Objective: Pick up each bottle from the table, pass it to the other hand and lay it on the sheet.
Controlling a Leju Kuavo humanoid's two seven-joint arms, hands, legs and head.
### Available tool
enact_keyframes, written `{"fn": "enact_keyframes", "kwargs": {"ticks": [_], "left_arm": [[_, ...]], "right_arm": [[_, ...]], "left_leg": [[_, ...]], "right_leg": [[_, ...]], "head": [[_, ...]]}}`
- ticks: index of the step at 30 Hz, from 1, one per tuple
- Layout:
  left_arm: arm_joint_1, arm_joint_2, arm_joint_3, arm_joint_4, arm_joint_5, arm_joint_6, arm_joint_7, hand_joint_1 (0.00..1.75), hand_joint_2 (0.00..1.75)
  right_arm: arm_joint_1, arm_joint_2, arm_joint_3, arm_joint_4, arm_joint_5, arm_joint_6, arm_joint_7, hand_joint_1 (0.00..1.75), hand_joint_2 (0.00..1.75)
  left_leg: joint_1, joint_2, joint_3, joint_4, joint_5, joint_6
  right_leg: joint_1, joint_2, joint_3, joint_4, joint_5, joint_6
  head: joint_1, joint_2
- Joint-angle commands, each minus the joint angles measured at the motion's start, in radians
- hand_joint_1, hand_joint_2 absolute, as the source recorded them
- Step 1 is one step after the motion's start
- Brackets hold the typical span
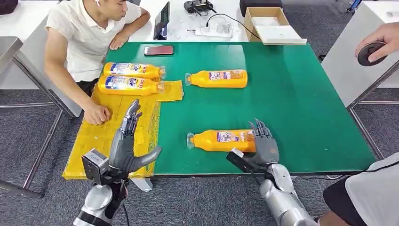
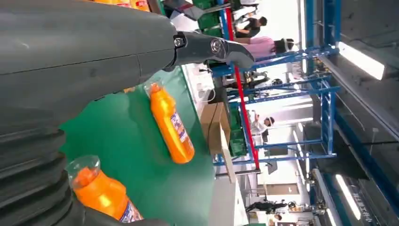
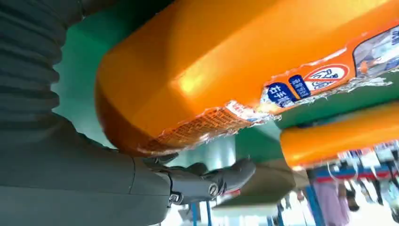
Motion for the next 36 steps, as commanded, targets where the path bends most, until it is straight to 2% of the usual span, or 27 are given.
{"fn": "enact_keyframes", "kwargs": {"ticks": [1, 5, 8, 11, 15, 16, 17, 18, 22, 29, 33, 34, 35, 36], "left_arm": [[-0.056, -0.001, -0.030, 0.097, 0.005, -0.003, 0.011, 0.00, 1.75], [-0.056, -0.001, -0.030, 0.097, 0.005, -0.003, 0.011, 0.00, 1.75], [-0.073, -0.004, -0.033, 0.115, 0.025, -0.018, 0.030, 0.00, 1.75], [-0.094, -0.008, -0.038, 0.138, 0.043, -0.034, 0.046, 0.00, 1.75], [-0.134, -0.022, -0.051, 0.188, 0.084, -0.082, 0.075, 0.00, 1.75], [-0.141, -0.024, -0.052, 0.198, 0.084, -0.081, 0.075, 0.00, 1.75], [-0.143, -0.025, -0.054, 0.202, 0.084, -0.082, 0.074, 0.00, 1.75], [-0.146, -0.026, -0.056, 0.207, 0.085, -0.083, 0.073, 0.00, 1.75], [-0.152, -0.024, -0.062, 0.216, 0.099, -0.092, 0.065, 0.00, 1.75], [-0.160, -0.018, -0.068, 0.234, 0.107, -0.106, 0.060, 0.00, 1.75], [-0.166, -0.022, -0.073, 0.248, 0.110, -0.114, 0.056, 0.00, 1.75], [-0.166, -0.022, -0.073, 0.248, 0.110, -0.114, 0.056, 0.00, 1.75], [-0.166, -0.021, -0.073, 0.247, 0.110, -0.116, 0.055, 0.00, 1.75], [-0.159, -0.019, -0.070, 0.235, 0.111, -0.116, 0.051, 0.00, 1.75]], "right_arm": [[-0.068, -0.007, 0.053, 0.133, -0.002, 0.039, 0.018, 0.00, 1.75], [-0.068, -0.007, 0.053, 0.133, -0.002, 0.039, 0.018, 0.00, 1.75], [-0.095, -0.003, 0.068, 0.164, -0.015, 0.113, 0.026, 0.00, 1.75], [-0.127, -0.008, 0.097, 0.203, -0.014, 0.220, 0.072, 0.00, 1.75], [-0.181, -0.039, 0.156, 0.269, -0.004, 0.436, 0.153, 0.00, 1.75], [-0.184, -0.045, 0.163, 0.269, -0.005, 0.455, 0.144, 0.61, 1.75], [-0.186, -0.048, 0.165, 0.271, -0.005, 0.463, 0.144, 1.59, 1.75], [-0.188, -0.050, 0.169, 0.272, -0.007, 0.476, 0.137, 1.73, 1.75], [-0.164, -0.048, 0.125, 0.269, -0.094, 0.533, 0.053, 1.75, 1.75], [-0.152, -0.060, 0.152, 0.290, -0.096, 0.557, 0.066, 1.75, 1.75], [-0.150, -0.064, 0.170, 0.291, -0.096, 0.563, 0.073, 1.75, 1.75], [-0.150, -0.064, 0.170, 0.291, -0.096, 0.563, 0.073, 1.75, 1.75], [-0.150, -0.062, 0.173, 0.290, -0.096, 0.561, 0.070, 1.75, 1.75], [-0.144, -0.057, 0.167, 0.276, -0.117, 0.534, 0.032, 1.75, 1.75]], "left_leg": [[0.001, 0.000, 0.003, -0.001, 0.000, -0.002], [0.001, 0.000, 0.003, -0.001, 0.000, -0.002], [0.001, 0.000, 0.004, -0.001, 0.000, -0.002], [0.001, 0.000, 0.003, 0.000, 0.000, -0.002], [0.001, 0.001, 0.005, 0.000, 0.001, -0.001], [0.002, 0.000, 0.007, -0.001, 0.001, -0.002], [0.001, 0.000, 0.008, 0.000, 0.001, -0.001], [0.001, 0.003, 0.011, 0.000, 0.000, -0.001], [0.001, 0.002, 0.013, -0.001, 0.001, -0.001], [0.002, 0.003, 0.018, -0.002, 0.001, -0.001], [0.003, -0.001, 0.017, -0.004, 0.003, -0.001], [0.003, 0.003, 0.019, -0.001, 0.001, 0.000], [0.003, 0.001, 0.017, -0.003, 0.003, -0.001], [0.002, 0.003, 0.019, -0.001, 0.001, 0.000]], "right_leg": [[0.001, -0.002, 0.004, -0.001, 0.000, -0.002], [0.001, -0.002, 0.004, -0.001, 0.000, -0.002], [0.001, -0.002, 0.004, -0.001, 0.000, -0.002], [0.001, -0.002, 0.004, -0.001, 0.000, -0.002], [0.001, -0.001, 0.005, -0.001, 0.000, -0.001], [0.002, -0.003, 0.007, -0.002, 0.001, -0.002], [0.002, -0.002, 0.008, -0.002, 0.000, -0.002], [0.001, 0.001, 0.009, -0.002, 0.000, -0.001], [0.002, 0.000, 0.011, -0.004, 0.003, -0.002], [0.003, 0.001, 0.016, -0.004, 0.004, -0.003], [0.004, -0.003, 0.017, -0.007, 0.005, -0.004], [0.004, 0.001, 0.017, -0.004, 0.003, -0.003], [0.005, -0.001, 0.017, -0.006, 0.004, -0.003], [0.004, 0.002, 0.017, -0.004, 0.003, -0.002]], "head": [[0.000, 0.000], [0.000, 0.000], [0.000, 0.000], [0.000, 0.000], [0.000, 0.000], [0.000, 0.000], [0.000, 0.000], [0.000, 0.000], [0.000, 0.000], [0.000, 0.000], [0.000, 0.000], [0.000, 0.000], [0.000, 0.000], [0.000, 0.000]]}}
